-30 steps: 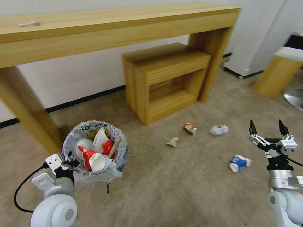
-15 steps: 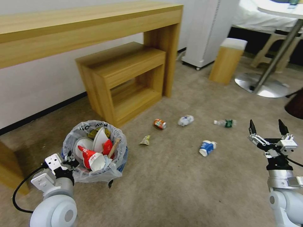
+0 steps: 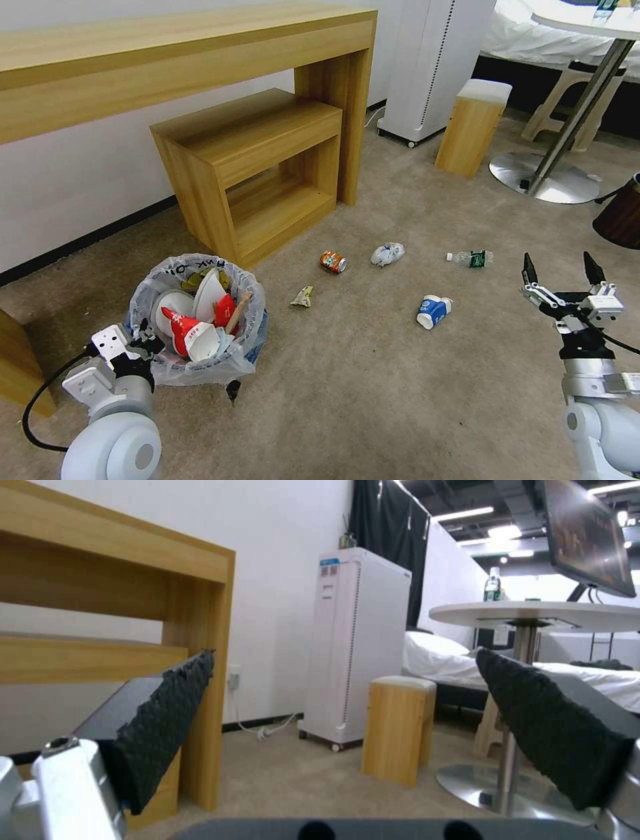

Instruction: Pick up the trash bin and place the garbage on the floor into it.

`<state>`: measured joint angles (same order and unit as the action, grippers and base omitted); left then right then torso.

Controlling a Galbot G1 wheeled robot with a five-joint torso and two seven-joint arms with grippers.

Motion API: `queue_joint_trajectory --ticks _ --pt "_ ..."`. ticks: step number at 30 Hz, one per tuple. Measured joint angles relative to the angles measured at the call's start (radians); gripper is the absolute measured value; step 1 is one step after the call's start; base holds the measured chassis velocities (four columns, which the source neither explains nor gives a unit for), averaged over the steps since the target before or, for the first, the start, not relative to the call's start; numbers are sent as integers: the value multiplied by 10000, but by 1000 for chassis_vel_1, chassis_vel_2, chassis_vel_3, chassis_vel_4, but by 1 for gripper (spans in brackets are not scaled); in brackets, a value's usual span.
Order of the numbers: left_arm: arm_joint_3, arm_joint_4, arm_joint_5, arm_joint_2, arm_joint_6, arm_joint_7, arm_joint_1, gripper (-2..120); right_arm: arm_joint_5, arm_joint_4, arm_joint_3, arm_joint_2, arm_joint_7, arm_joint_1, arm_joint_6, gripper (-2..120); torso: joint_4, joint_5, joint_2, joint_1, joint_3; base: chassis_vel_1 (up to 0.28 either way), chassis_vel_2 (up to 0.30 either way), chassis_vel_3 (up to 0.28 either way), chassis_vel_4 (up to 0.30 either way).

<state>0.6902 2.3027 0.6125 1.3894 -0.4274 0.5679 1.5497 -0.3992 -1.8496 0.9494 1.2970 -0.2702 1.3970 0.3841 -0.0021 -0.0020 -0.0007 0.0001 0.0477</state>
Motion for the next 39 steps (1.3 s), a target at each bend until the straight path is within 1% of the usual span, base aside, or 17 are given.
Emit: queue_joint_trajectory --ticks 4,10,12,15,16,17,20,24,27,28,30,31,33,34,37,38,39 --pt "20 35 6 -7 0 2 0 1 -7 11 -3 11 0 -7 26 100 0 0 0 0 0 -37 33 21 -34" --pt "24 41 6 7 -1 -1 -5 1 -19 38 19 7 0 4 87 100 -1 -1 0 0 0 -132 140 156 -150" --pt "23 39 3 27 0 -8 4 1 -35 42 36 -1 0 18 97 100 -1 3 -1 0 1 -212 206 223 -220" --pt "23 36 -5 42 16 -14 18 1 -39 42 46 -10 0 20 113 100 0 -3 0 1 2 -253 236 237 -190" --pt "23 35 -9 50 33 -17 32 1 -39 42 46 -11 -1 22 116 100 1 5 0 0 1 -264 261 248 -235" --pt "28 34 -14 57 47 -18 37 1 -39 41 49 -13 0 21 121 100 -1 -2 0 0 1 -255 261 248 -261" --pt "35 33 -13 66 52 -24 64 1 -39 40 37 -14 0 18 152 100 0 2 0 0 1 -264 276 276 -276" --pt "47 38 -16 69 63 -28 74 1 -40 40 4 -15 7 10 188 100 -2 -4 -1 1 2 -296 318 307 -304" --pt "27 51 -19 76 40 -12 85 1 -41 40 -22 -25 25 1 197 100 0 6 0 1 3 -297 290 287 -311" --pt "6 48 -18 78 -5 4 89 1 -41 38 -28 -35 38 -2 197 100 2 0 -1 2 4 -247 285 242 -220" --pt "-27 47 -17 84 -101 30 89 1 -38 39 -34 -47 79 -4 196 100 2 -4 -1 3 6 -137 219 176 -220" --pt "-48 49 -18 84 -252 79 89 1 -23 39 -41 -57 108 -9 196 100 3 3 -2 3 5 -137 60 109 -98" --pt "-86 122 61 23 -765 241 106 1 10 71 -44 -74 135 -16 196 100 1 -3 -1 1 1 -28 30 55 -10" --pt "-86 122 61 23 -765 241 106 1 10 71 -44 -74 135 -16 196 100 1 -3 -1 1 1 0 0 0 0" --pt "-82 245 457 -134 -1580 703 191 1 42 132 -57 -76 150 -30 186 100 -3 3 0 0 -3 39 -60 -59 47" --pt "-82 245 457 -134 -1580 703 191 1 42 132 -57 -76 150 -30 186 100 -3 3 0 0 -3 49 -88 -57 57" --pt "-90 250 535 -185 -1777 819 227 1 45 142 -65 -76 151 -42 184 100 -4 0 0 0 -3 45 -88 -26 33"
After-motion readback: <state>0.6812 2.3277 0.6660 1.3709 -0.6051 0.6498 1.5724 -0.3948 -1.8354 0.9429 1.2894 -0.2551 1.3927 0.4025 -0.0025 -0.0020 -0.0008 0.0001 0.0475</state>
